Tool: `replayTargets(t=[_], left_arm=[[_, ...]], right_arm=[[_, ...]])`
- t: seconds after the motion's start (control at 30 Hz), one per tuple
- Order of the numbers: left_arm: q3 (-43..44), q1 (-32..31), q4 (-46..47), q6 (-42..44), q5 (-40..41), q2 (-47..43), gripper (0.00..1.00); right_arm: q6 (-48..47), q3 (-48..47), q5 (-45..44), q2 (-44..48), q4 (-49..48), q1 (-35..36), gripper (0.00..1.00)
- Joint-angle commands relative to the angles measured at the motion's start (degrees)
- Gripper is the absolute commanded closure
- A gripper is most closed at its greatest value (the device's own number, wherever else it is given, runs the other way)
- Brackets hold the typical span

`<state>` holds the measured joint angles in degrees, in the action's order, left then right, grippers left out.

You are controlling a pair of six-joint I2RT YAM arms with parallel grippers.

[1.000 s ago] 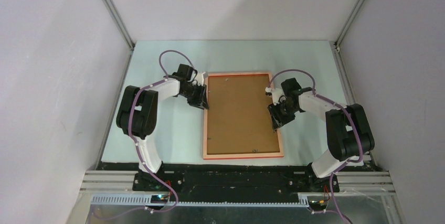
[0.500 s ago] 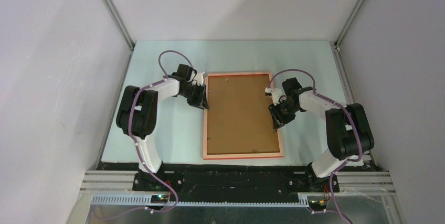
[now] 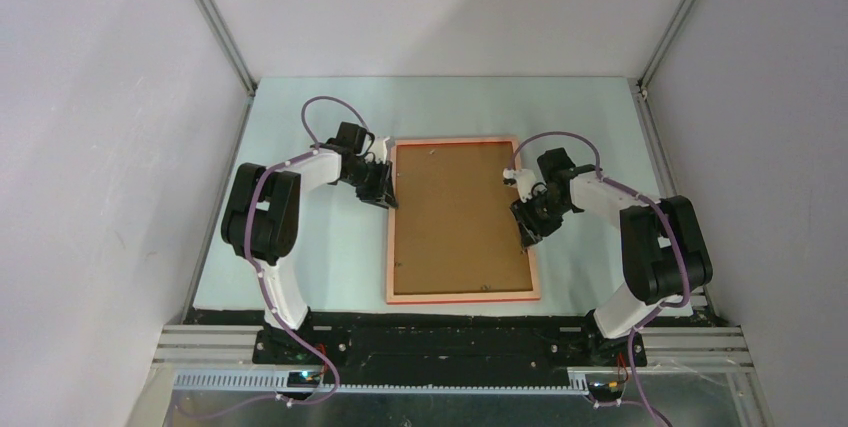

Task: Put the photo into the frame
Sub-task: Install the photo frame at the center of the board, then adjust the photo frame at the center of the board.

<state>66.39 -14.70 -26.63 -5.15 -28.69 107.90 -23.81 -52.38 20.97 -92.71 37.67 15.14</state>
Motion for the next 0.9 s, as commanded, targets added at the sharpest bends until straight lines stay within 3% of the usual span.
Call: replayTargets(t=[0.0,0.37,0.87], left_arm=[[-1.9,0.4,-3.3,1.3,0.5,1.6,1.00],[-1.8,0.7,-3.3,1.1,0.3,1.3,1.00],[-2.0,1.5,-3.3,1.2,-1.0,0.5,1.00]], right_arm=[[-2.3,0.6,0.3,-1.8,0.4,0.4,0.53],[6.5,-5.3,0.0,-2.8,-0.6,-3.2,0.44],[13.5,-12.2,-3.0,-10.2,-3.3,-4.3,0.46]])
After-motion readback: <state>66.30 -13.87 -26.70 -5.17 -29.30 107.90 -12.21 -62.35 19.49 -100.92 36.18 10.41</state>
